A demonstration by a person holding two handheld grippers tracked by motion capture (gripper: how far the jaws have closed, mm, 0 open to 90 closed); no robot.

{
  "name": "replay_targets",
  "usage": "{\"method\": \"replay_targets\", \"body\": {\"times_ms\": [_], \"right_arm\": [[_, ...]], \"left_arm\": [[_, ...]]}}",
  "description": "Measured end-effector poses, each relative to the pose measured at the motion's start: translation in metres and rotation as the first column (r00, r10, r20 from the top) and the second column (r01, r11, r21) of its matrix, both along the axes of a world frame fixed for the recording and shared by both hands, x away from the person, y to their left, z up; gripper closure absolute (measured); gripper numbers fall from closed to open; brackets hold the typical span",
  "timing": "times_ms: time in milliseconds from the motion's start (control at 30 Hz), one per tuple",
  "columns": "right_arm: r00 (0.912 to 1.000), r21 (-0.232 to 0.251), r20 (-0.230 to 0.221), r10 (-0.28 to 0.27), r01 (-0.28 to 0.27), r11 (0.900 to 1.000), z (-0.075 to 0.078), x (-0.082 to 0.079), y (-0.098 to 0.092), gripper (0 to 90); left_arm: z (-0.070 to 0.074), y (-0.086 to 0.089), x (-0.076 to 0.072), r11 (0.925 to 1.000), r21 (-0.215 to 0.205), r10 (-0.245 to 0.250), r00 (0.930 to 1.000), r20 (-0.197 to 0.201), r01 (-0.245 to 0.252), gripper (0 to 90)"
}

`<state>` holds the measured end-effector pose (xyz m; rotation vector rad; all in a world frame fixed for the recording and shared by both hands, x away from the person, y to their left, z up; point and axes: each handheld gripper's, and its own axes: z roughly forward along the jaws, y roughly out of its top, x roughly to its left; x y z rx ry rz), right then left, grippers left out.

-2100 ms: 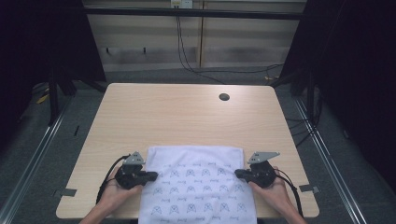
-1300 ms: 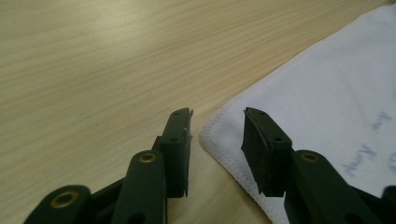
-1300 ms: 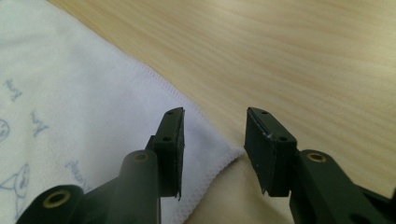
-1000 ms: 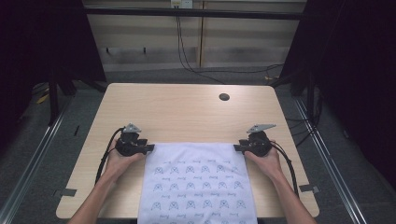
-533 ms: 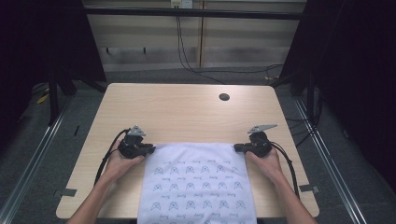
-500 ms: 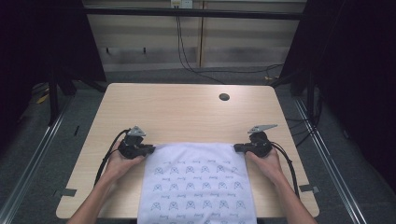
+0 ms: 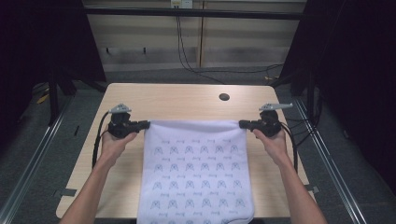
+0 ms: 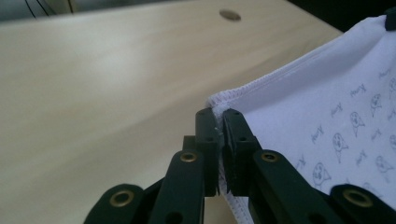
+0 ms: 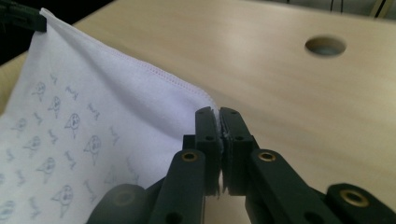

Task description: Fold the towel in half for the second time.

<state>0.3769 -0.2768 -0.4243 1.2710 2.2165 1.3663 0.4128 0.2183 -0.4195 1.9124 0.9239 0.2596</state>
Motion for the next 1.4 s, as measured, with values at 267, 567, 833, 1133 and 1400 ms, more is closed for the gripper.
{"method": "replay_targets", "body": {"times_ms": [267, 567, 833, 1133, 1400], "right_arm": [[0.9949, 0.008, 0.09, -0.046, 0.046, 0.999, 0.054, 0.028, -0.003, 87.2], [0.9909, 0.005, 0.124, -0.053, 0.052, 0.999, 0.078, 0.034, -0.001, 87.2], [0.9968, 0.036, 0.079, 0.007, -0.01, 0.999, 0.043, 0.005, -0.004, 87.2], [0.994, 0.025, 0.048, 0.098, -0.1, 0.995, 0.025, -0.043, 0.0, 87.2], [0.9853, 0.026, 0.004, 0.171, -0.171, 0.985, 0.004, -0.093, 0.013, 87.3]], "left_arm": [[0.052, -0.005, 0.024, 0.9966, -0.063, 0.057, 0.9946, 0.086, -0.052, 86.0], [0.049, -0.01, 0.025, 0.9986, -0.043, 0.033, 0.9959, 0.084, -0.03, 86.0], [0.026, 0.001, 0.005, 0.9988, -0.046, -0.014, 0.9985, 0.053, 0.016, 85.9], [0.01, 0.011, -0.044, 0.9933, -0.042, -0.106, 0.9934, 0.044, 0.108, 85.9], [0.003, 0.026, -0.087, 0.9883, -0.057, -0.14, 0.9897, 0.027, 0.142, 85.9]]}}
